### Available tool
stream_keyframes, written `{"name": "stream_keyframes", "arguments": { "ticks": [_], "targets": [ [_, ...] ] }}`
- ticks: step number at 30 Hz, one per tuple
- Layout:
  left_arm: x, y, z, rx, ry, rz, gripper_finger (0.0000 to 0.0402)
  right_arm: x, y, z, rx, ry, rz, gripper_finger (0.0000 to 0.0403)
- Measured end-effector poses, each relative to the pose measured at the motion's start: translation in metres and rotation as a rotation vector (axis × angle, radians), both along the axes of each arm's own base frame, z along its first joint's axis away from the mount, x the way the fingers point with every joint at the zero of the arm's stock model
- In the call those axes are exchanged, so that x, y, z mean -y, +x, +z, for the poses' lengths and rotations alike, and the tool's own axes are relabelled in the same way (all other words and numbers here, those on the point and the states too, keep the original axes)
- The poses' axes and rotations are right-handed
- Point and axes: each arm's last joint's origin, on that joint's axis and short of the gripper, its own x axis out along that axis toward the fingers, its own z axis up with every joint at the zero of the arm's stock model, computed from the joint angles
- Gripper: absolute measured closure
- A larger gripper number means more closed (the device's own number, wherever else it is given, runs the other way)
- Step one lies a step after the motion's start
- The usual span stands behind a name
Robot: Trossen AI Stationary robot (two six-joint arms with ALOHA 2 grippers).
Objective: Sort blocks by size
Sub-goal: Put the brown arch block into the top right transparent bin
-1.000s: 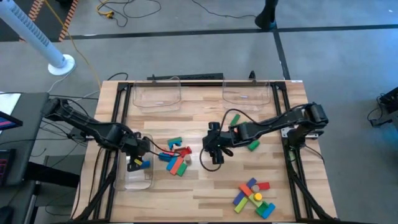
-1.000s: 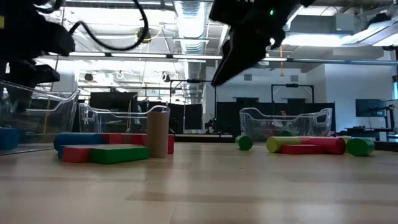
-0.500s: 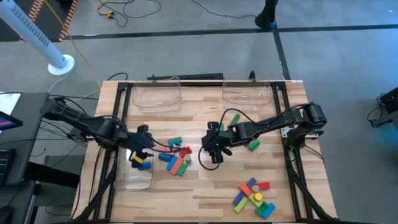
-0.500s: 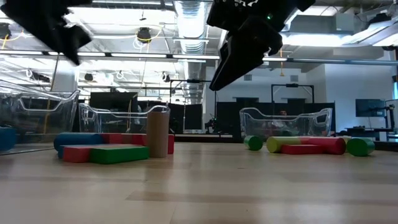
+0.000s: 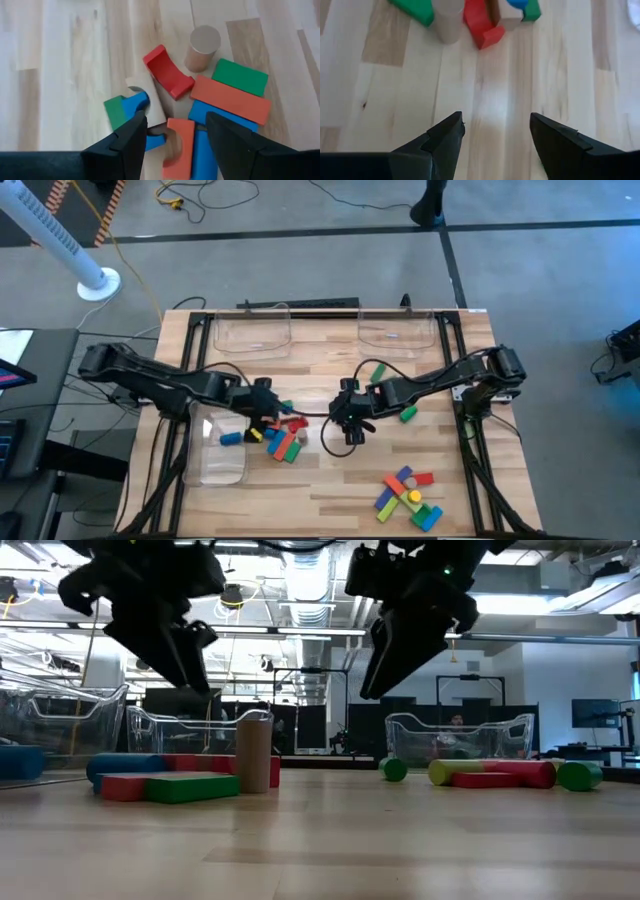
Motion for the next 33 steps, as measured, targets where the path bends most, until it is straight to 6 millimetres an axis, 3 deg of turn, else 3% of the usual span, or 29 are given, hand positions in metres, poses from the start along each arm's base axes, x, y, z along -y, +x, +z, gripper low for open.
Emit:
{"name": "stream_keyframes", "arguments": {
  "ticks": [11,22,26,33],
  "targets": [
    [-0.006,0.028,-0.036,-0.071,-0.032,-0.031,0.0205,-0.005,-0.008,-0.004,-0.074,0.003,-0.031,0.0143],
    [-0.032,0.043,-0.065,-0.132,-0.074,0.012,0.0205,-0.021,-0.028,-0.01,-0.22,0.005,-0.112,0.0143],
    [-0.035,0.046,-0.071,-0.142,-0.083,0.007,0.0209,-0.027,-0.029,-0.01,-0.209,-0.024,-0.11,0.0143],
    [-0.034,0.047,-0.071,-0.131,-0.065,-0.018,0.0248,-0.027,-0.029,-0.01,-0.206,-0.029,-0.117,0.0143]
  ]
}}
